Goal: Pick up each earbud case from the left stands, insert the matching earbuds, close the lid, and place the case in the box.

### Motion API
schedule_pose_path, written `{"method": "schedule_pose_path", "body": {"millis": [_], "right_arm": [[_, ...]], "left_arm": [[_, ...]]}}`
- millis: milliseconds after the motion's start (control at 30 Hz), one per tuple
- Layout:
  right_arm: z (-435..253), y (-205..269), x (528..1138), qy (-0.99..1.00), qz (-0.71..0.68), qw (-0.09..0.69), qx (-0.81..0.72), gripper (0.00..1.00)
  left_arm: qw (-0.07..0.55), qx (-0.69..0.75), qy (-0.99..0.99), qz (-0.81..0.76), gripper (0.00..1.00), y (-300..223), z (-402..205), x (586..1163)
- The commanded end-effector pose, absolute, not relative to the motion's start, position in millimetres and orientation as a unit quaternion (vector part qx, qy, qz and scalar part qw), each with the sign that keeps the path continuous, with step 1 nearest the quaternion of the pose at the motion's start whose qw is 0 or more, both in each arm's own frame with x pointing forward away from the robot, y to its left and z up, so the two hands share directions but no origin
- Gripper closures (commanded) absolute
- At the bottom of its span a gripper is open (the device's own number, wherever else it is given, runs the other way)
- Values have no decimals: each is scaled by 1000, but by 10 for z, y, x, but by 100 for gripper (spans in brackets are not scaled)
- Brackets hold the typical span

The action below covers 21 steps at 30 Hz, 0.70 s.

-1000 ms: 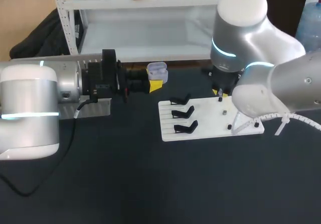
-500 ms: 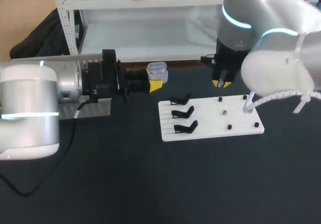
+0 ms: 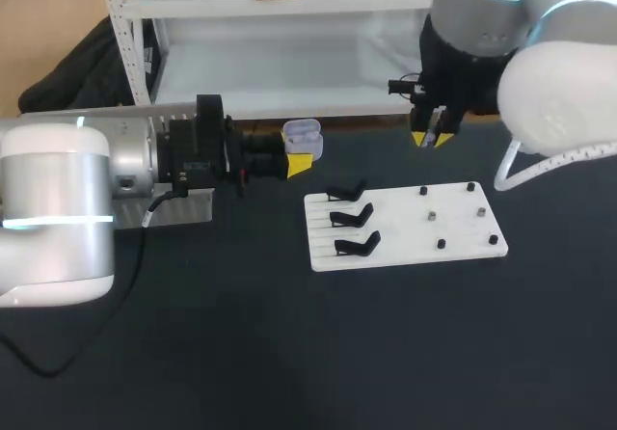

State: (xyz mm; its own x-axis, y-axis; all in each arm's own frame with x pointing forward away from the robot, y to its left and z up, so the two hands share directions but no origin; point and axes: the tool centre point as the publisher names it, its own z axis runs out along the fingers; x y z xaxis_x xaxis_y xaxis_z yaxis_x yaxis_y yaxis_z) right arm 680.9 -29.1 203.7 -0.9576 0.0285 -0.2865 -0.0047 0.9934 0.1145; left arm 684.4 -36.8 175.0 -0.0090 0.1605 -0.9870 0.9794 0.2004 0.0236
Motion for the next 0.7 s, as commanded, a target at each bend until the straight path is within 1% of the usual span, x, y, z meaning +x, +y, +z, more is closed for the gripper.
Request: {"method": "schedule_pose_path", "body": {"millis": [33, 267, 400, 700], "right_arm": [[2048, -310, 6775, 987, 58, 148, 7, 100], [2048, -310, 6775, 987, 58, 148, 7, 100], [2181, 36, 6547, 983, 70, 151, -80, 100], [2606, 598, 6247, 969, 95, 158, -165, 100]], "left_arm": [[510, 486, 585, -402, 100, -371, 1741, 6838], [510, 486, 585, -402, 100, -371, 1741, 6838], [510, 486, 585, -402, 100, -371, 1741, 6838], [510, 486, 585, -402, 100, -371, 1741, 6838]]}}
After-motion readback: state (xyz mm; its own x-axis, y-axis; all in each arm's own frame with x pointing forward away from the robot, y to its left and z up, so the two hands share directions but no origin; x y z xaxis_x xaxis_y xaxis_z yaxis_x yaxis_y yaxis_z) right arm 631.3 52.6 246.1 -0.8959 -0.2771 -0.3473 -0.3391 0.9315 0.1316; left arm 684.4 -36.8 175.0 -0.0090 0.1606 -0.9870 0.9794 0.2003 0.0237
